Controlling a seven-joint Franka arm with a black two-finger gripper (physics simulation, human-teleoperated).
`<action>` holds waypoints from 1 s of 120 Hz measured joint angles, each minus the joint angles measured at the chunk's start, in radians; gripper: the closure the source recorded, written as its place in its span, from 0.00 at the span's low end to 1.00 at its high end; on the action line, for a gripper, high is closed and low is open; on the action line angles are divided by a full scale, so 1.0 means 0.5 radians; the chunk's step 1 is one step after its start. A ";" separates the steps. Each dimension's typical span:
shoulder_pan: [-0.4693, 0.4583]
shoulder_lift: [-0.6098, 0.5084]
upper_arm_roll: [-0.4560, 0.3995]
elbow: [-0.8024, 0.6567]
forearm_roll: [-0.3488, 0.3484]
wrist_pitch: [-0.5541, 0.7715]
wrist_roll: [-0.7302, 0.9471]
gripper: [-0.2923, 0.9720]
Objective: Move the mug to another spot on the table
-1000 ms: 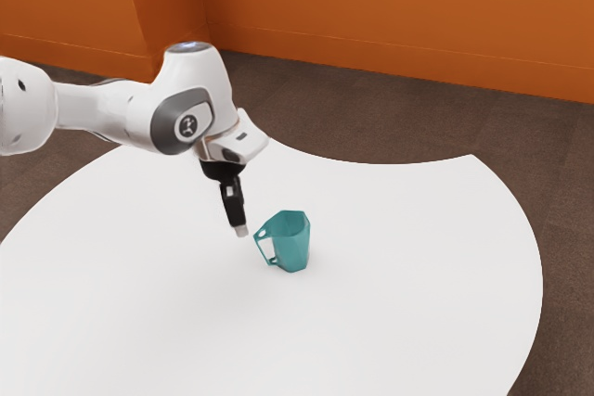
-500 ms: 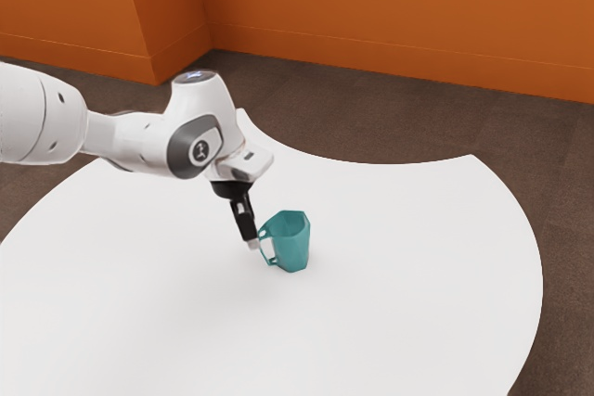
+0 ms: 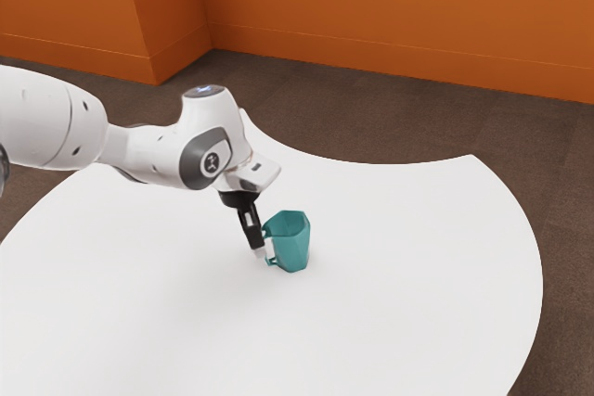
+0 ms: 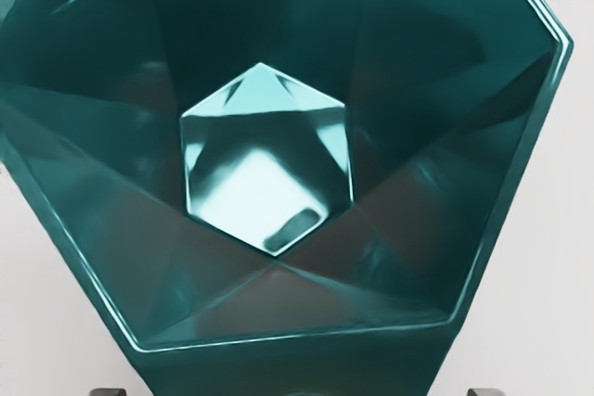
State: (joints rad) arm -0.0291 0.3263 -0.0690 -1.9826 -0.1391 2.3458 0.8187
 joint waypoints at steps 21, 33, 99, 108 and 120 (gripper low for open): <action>0.000 0.025 0.000 0.004 -0.004 0.012 0.005 0.55; 0.000 0.026 0.000 0.006 -0.006 0.015 0.007 0.67; 0.011 -0.249 0.025 -0.123 -0.161 0.031 0.176 0.75; 0.022 -0.330 0.030 -0.197 -0.170 0.032 0.219 0.75; 0.032 -0.419 0.053 -0.288 -0.176 0.046 0.288 0.75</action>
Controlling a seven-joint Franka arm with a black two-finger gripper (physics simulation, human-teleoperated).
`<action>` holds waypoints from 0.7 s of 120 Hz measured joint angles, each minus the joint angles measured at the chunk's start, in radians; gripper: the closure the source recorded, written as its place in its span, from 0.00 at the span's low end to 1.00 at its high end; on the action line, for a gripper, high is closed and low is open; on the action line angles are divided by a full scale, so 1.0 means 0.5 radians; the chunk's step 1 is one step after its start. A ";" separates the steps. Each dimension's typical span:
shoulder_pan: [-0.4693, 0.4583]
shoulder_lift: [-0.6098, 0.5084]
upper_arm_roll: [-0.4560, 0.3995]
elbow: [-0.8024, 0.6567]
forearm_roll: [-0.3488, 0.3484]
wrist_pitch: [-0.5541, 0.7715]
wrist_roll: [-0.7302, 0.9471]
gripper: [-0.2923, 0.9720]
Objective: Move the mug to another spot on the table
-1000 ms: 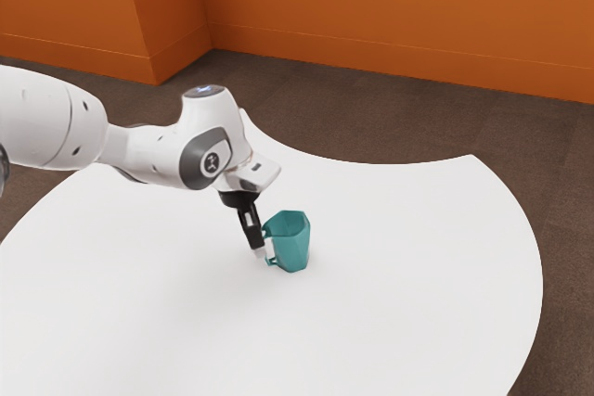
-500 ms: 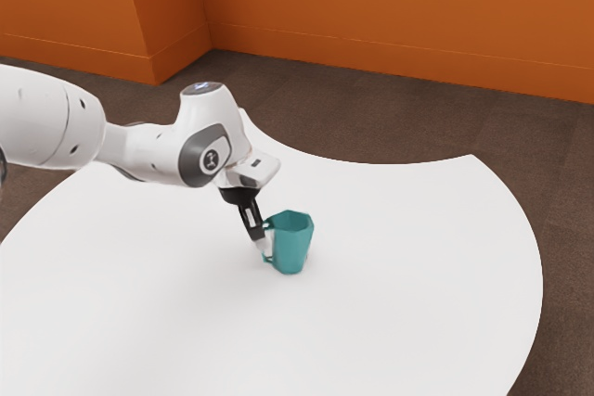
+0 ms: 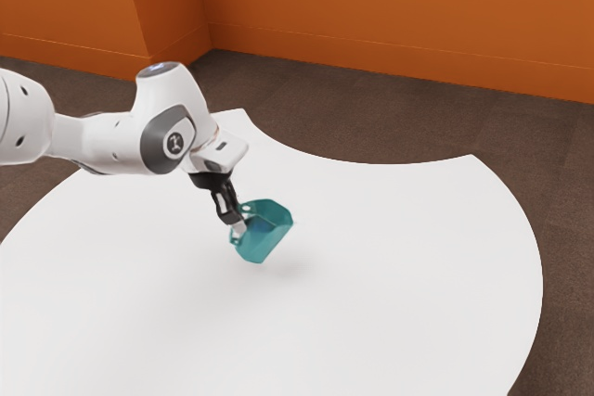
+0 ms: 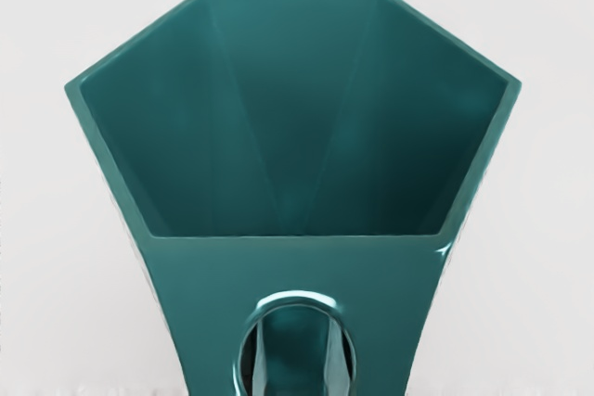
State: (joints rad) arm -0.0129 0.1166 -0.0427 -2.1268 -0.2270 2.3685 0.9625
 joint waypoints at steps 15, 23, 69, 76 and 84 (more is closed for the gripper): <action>0.005 -0.123 0.045 -0.169 -0.127 0.073 0.145 0.75; 0.019 -0.162 0.078 -0.224 -0.244 0.104 0.254 0.75; 0.242 -0.208 0.164 -0.410 -0.644 0.253 1.008 0.75; 0.276 -0.184 0.172 -0.412 -0.744 0.269 1.135 0.75; 0.291 -0.158 0.179 -0.413 -0.884 0.282 1.287 0.75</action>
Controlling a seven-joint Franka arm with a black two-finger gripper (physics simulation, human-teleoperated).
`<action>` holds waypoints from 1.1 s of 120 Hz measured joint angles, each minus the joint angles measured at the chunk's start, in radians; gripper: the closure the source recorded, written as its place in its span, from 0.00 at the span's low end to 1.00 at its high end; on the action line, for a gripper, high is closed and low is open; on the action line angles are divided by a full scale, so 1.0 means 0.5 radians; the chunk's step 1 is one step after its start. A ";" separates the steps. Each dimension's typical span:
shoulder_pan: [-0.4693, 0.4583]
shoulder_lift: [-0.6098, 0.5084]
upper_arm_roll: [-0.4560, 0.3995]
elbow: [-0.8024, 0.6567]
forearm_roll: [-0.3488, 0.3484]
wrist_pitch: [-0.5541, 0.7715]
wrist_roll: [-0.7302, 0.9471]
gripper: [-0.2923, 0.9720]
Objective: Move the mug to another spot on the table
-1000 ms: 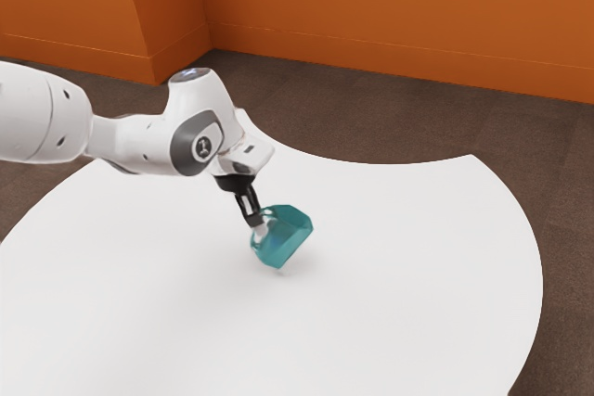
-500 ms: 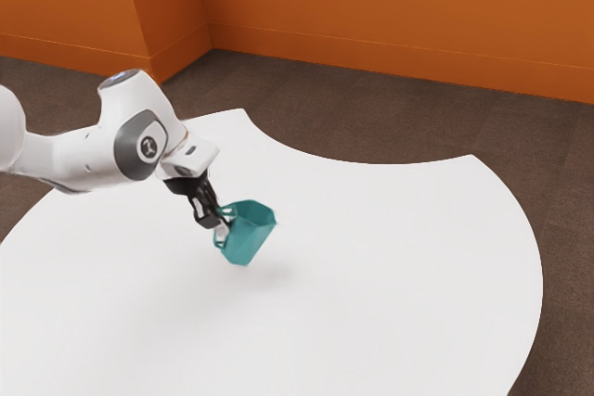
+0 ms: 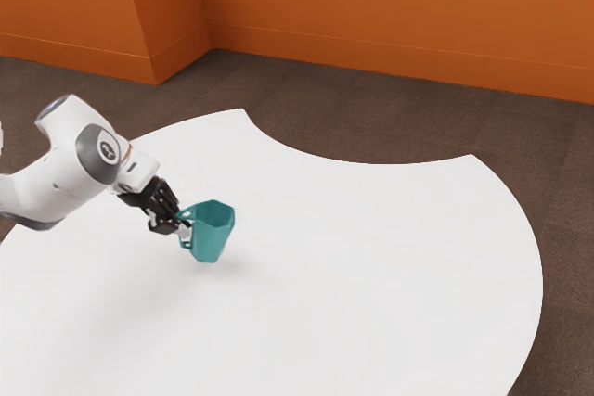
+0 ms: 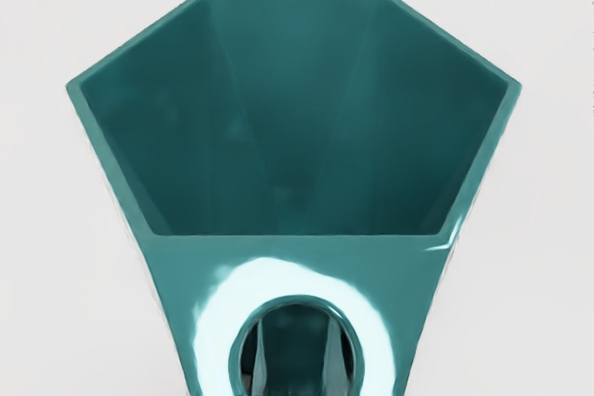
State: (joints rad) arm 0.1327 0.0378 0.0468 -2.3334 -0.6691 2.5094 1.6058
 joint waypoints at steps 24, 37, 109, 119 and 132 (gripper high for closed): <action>-0.146 0.066 0.002 0.000 -0.229 0.020 0.398 0.75; -0.132 0.069 0.001 0.000 -0.305 0.024 0.586 0.75; 0.062 0.150 0.087 0.008 -0.567 -0.241 1.267 0.75; 0.071 0.166 0.088 0.009 -0.587 -0.264 1.328 0.74; 0.072 0.176 0.087 0.009 -0.595 -0.285 1.391 0.70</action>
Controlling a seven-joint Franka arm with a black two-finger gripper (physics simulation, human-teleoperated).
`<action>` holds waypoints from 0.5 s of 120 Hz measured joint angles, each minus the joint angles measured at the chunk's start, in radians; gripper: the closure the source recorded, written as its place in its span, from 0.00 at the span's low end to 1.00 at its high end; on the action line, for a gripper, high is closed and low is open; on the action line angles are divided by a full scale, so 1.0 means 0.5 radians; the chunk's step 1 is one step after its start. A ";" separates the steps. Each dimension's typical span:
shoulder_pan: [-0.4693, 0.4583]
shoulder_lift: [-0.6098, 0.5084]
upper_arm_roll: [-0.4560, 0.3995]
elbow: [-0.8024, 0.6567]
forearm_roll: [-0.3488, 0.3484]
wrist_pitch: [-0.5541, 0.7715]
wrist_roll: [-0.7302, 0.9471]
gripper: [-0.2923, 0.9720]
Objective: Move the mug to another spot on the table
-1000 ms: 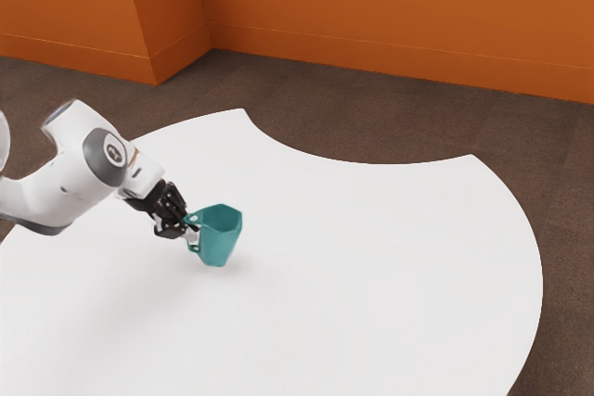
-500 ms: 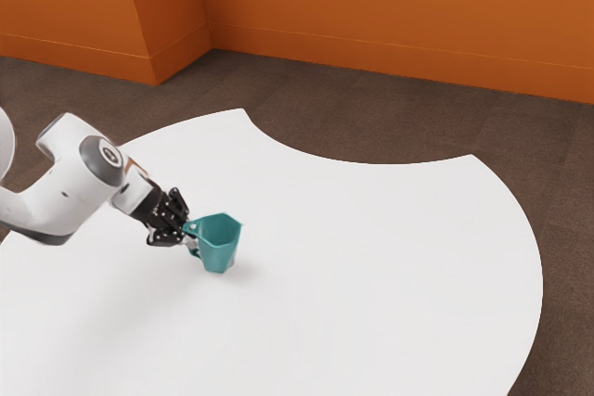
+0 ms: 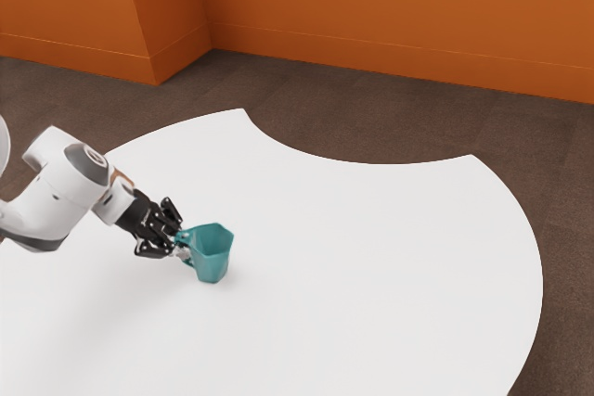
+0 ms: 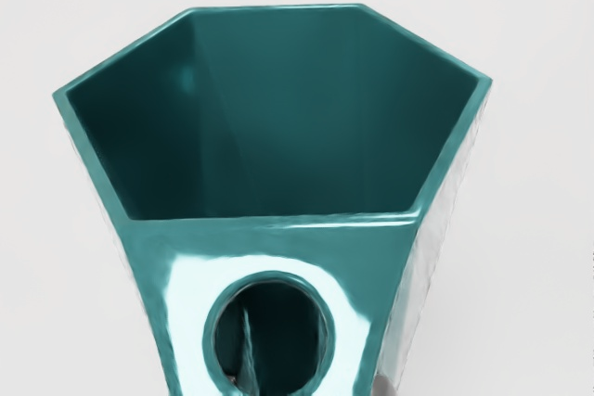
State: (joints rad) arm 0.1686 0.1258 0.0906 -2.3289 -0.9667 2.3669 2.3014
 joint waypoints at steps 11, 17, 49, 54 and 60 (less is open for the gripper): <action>0.000 0.008 0.000 0.002 -0.004 -0.011 0.045 0.64; 0.000 0.009 0.000 0.003 -0.006 -0.015 0.067 0.61; 0.028 0.039 0.015 0.033 -0.003 -0.027 0.158 0.47; 0.032 0.040 0.028 0.035 -0.002 -0.027 0.169 0.44; 0.036 0.041 0.035 0.037 -0.002 -0.028 0.181 0.41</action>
State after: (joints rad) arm 0.1866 0.1461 0.1082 -2.3104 -0.9679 2.3529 2.3919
